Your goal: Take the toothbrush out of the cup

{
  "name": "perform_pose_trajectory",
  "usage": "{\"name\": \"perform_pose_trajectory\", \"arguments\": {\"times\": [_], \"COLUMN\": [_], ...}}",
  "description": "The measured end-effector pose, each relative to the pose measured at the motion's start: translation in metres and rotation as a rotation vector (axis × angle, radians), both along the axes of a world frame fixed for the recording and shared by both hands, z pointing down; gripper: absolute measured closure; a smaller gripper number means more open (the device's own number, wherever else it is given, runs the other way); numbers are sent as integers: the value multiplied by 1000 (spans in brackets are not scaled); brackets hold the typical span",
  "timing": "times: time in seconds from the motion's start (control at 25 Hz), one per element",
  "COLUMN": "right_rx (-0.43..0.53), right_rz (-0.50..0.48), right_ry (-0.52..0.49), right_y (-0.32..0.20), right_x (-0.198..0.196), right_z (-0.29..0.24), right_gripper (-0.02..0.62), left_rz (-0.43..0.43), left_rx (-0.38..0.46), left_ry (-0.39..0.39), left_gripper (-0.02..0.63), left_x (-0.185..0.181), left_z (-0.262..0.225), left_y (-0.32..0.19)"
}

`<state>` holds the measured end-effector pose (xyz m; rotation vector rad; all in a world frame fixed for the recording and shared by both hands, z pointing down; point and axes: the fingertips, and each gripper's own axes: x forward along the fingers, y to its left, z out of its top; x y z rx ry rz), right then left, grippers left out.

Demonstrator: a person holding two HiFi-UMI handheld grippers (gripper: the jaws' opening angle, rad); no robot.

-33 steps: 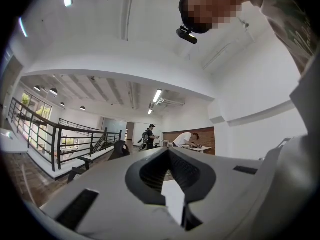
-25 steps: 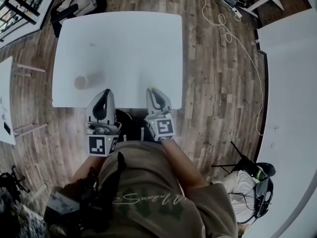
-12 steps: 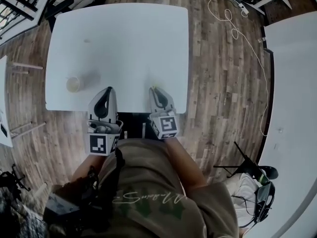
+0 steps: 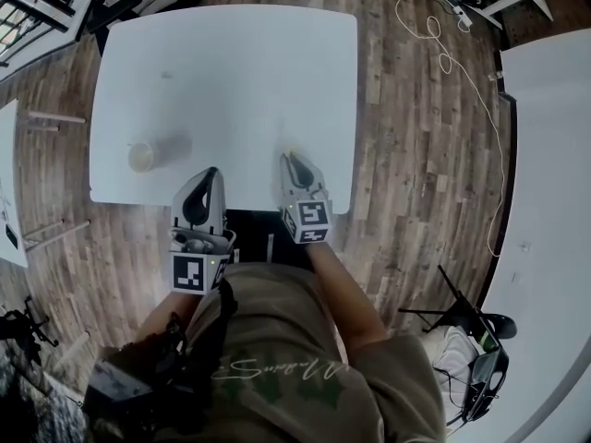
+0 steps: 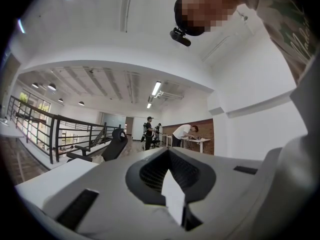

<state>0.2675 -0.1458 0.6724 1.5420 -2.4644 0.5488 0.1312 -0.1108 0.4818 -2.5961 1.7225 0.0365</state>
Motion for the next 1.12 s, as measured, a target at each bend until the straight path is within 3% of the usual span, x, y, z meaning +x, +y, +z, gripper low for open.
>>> {"name": "perform_pose_trajectory", "arguments": {"times": [0.44, 0.72, 0.92, 1.12], "right_rx": [-84, -56, -54, -22], "right_rz": [80, 80, 79, 91], "right_ry": [68, 84, 78, 87], "right_y": [-7, -11, -12, -9], "right_x": [8, 5, 6, 10], "right_z": [29, 29, 26, -1], "right_gripper": [546, 546, 546, 546], "left_rz": [-38, -34, -26, -26], "left_rx": [-8, 4, 4, -5], "left_ry": [53, 64, 132, 97], "left_gripper": [595, 595, 595, 595], "left_x": [-21, -27, -20, -25], "left_z": [-7, 2, -13, -19], "left_y": [0, -4, -6, -11]}}
